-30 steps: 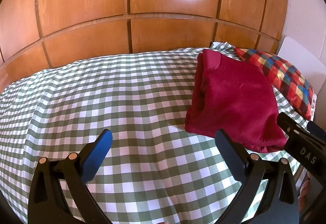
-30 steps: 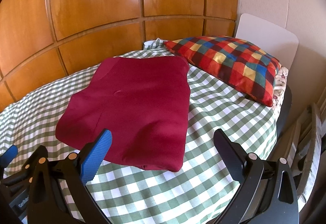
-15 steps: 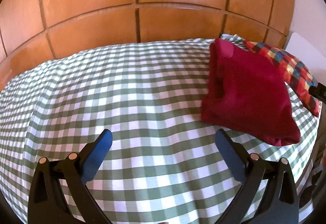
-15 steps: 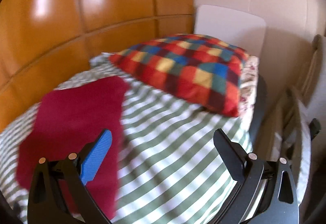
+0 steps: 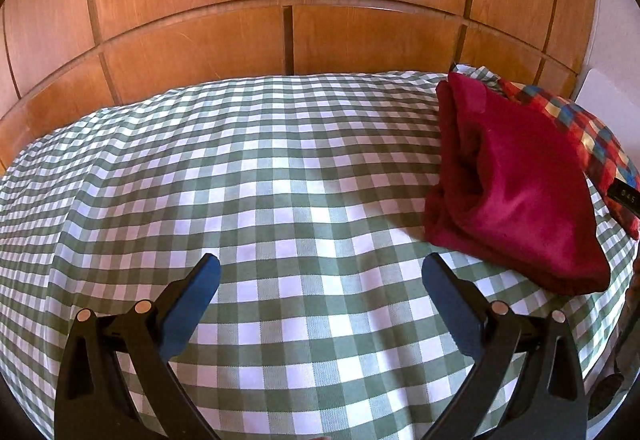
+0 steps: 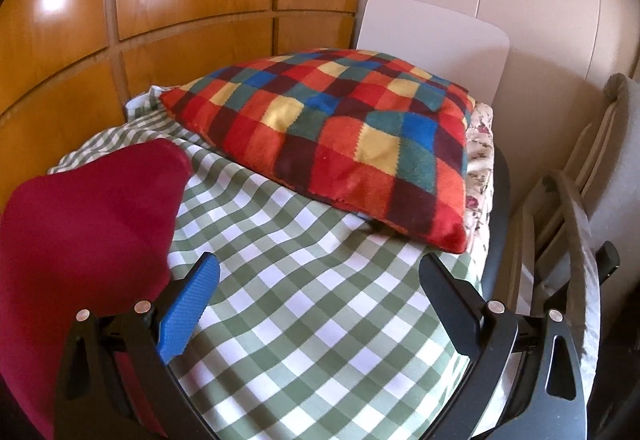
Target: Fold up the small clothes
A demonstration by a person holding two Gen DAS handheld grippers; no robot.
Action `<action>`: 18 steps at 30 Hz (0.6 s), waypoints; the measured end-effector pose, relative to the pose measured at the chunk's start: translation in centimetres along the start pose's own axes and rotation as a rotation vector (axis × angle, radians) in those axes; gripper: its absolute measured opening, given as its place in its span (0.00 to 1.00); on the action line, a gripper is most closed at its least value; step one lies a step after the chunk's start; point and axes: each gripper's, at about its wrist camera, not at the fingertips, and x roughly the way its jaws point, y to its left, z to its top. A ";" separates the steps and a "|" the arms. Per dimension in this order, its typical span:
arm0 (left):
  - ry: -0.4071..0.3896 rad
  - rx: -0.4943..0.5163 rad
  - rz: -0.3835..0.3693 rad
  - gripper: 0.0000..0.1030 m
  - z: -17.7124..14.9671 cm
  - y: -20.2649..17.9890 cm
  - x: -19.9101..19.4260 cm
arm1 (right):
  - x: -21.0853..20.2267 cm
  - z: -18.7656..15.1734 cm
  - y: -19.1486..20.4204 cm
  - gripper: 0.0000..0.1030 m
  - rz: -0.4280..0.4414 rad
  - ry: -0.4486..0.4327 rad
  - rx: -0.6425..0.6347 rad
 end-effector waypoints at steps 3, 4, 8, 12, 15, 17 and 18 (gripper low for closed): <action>0.003 0.003 0.000 0.98 0.1 -0.1 0.1 | 0.3 -0.2 0.2 0.96 0.005 0.009 0.001; 0.003 0.007 0.002 0.98 0.1 -0.2 0.1 | 0.4 -0.3 0.3 0.96 0.006 0.013 0.000; -0.002 0.019 0.007 0.98 0.3 -0.7 0.0 | 0.8 -0.5 0.3 0.96 0.009 0.024 -0.001; -0.006 0.025 0.005 0.98 0.7 -1.2 -0.2 | 1.3 -0.5 0.2 0.96 0.016 0.043 0.016; -0.016 0.037 0.004 0.98 1.2 -1.9 -0.8 | 1.2 -0.6 0.0 0.96 0.030 0.047 0.036; -0.042 0.047 0.010 0.98 1.7 -2.3 -1.6 | 0.9 -0.9 0.1 0.96 0.039 0.050 0.028; -0.049 0.046 0.007 0.98 1.8 -2.4 -1.8 | 0.7 -1.0 0.2 0.96 0.040 0.050 0.022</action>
